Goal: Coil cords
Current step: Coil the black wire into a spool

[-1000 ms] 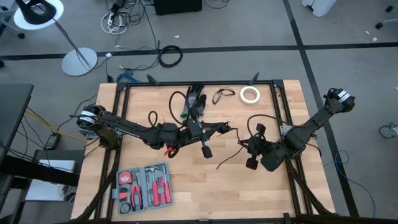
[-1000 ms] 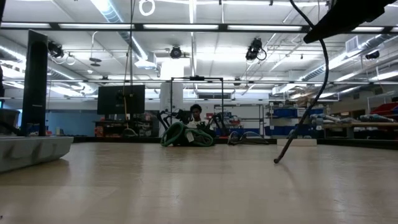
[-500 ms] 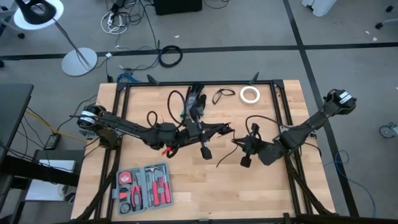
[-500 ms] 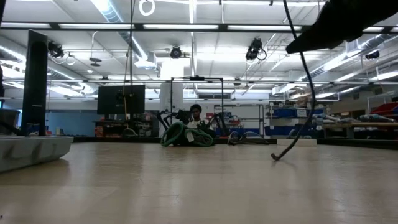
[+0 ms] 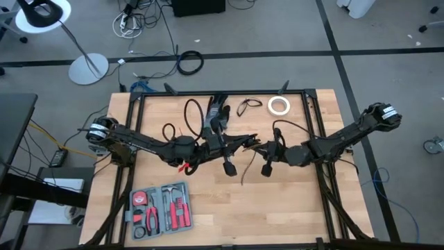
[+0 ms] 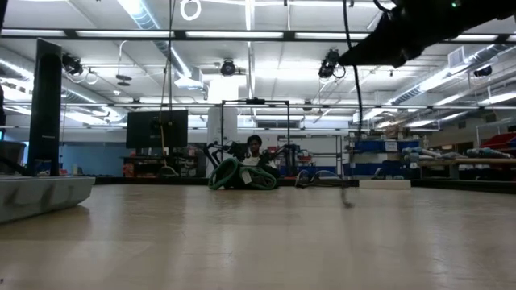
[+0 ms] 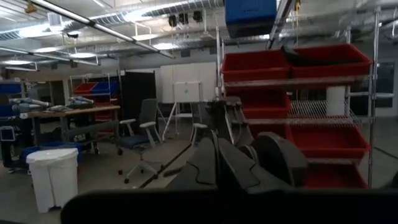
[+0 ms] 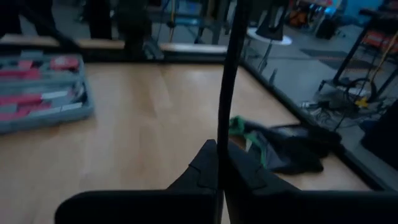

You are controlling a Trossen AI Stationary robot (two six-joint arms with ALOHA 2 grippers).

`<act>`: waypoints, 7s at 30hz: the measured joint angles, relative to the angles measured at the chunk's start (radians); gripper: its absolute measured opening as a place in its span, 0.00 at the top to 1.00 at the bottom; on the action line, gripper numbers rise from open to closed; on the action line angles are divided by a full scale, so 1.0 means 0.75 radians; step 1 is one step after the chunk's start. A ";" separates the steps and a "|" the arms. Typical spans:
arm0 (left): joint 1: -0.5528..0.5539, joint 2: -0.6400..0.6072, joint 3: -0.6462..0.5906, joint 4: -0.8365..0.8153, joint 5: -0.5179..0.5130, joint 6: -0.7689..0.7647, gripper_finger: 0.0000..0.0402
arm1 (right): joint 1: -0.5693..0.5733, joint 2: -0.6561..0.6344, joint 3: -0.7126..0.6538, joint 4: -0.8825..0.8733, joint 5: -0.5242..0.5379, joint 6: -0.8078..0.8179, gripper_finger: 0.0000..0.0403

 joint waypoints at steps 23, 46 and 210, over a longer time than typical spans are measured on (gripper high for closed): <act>0.154 0.177 0.005 0.274 -0.102 -0.006 1.00 | -0.043 0.001 0.000 0.245 -0.286 0.047 0.99; 0.163 0.171 0.006 0.144 -0.056 0.030 1.00 | -0.069 0.192 0.115 0.154 -0.384 0.050 0.99; -0.140 0.394 0.058 0.343 -0.102 0.073 1.00 | 0.511 0.408 0.356 -0.821 0.506 1.039 0.99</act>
